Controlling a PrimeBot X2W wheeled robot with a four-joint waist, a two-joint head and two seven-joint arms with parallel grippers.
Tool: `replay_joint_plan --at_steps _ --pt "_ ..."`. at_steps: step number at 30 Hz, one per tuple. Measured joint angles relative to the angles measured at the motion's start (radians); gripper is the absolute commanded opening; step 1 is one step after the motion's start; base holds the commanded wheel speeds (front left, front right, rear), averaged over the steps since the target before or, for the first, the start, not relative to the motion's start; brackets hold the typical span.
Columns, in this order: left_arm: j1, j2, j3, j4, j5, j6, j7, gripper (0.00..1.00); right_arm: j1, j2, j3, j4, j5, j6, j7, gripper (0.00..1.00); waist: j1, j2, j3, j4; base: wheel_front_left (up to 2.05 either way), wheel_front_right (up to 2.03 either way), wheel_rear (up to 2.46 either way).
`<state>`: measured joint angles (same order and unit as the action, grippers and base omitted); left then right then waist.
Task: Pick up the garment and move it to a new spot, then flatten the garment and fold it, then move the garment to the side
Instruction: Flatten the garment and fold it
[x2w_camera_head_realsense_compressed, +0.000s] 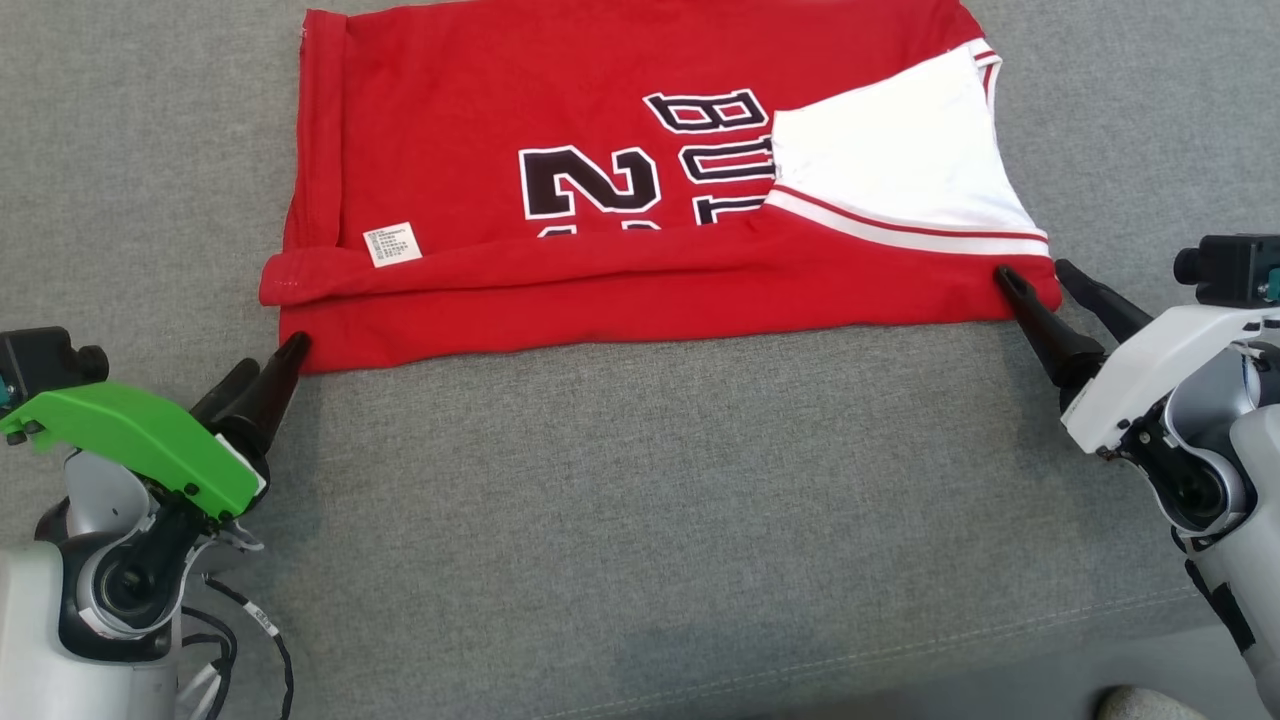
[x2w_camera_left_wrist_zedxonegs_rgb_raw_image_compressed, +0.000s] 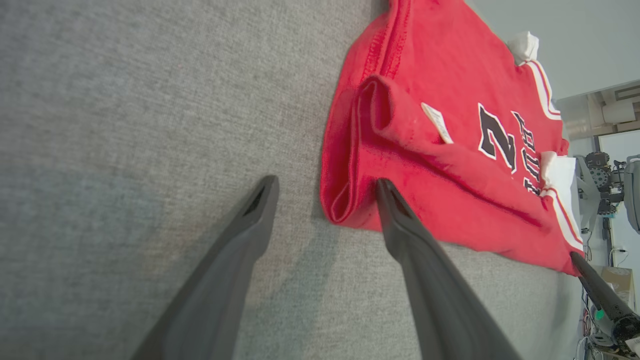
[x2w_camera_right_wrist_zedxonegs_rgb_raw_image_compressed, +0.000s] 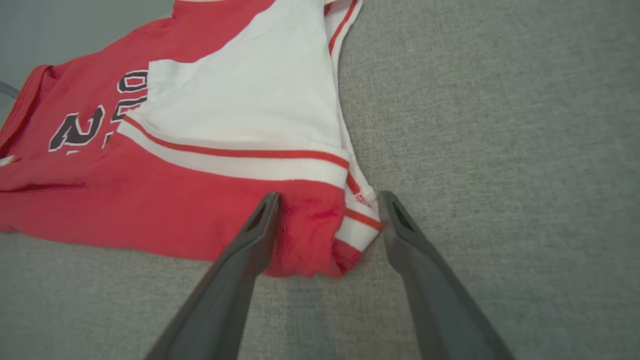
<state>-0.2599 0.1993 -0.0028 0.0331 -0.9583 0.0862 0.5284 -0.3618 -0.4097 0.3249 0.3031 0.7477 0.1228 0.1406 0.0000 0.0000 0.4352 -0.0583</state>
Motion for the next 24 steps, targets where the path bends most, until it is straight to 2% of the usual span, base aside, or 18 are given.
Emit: replay_joint_plan --at_steps 6,18,21,23,24 --pt "0.006 -0.029 0.003 0.023 -0.018 -0.004 0.000 1.00 0.002 -0.001 0.004 0.014 0.000 0.000 -0.001 1.00 0.0000 0.0000 -0.007 0.004 0.00 0.00 0.00" --pt "-0.012 -0.052 0.002 0.049 -0.026 -0.004 -0.001 1.00 0.002 0.008 0.029 0.021 0.002 0.000 0.001 1.00 0.0000 0.0000 -0.005 -0.007 0.00 0.00 0.00" --pt "-0.018 -0.056 0.001 0.054 -0.042 -0.016 -0.001 0.98 0.001 0.010 0.032 0.022 0.012 0.000 0.001 1.00 0.0000 0.0000 -0.002 -0.011 0.00 0.00 0.00" --pt "-0.023 -0.056 -0.003 0.057 -0.042 -0.026 -0.001 0.81 0.000 0.011 0.033 0.022 0.012 0.000 0.001 1.00 0.0000 0.0000 0.000 -0.012 0.00 0.00 0.00" --pt "-0.025 -0.057 -0.006 0.057 -0.042 -0.035 -0.001 0.58 0.000 0.012 0.034 0.022 0.012 0.000 0.001 0.96 0.0000 0.0000 0.001 -0.012 0.00 0.00 0.00"
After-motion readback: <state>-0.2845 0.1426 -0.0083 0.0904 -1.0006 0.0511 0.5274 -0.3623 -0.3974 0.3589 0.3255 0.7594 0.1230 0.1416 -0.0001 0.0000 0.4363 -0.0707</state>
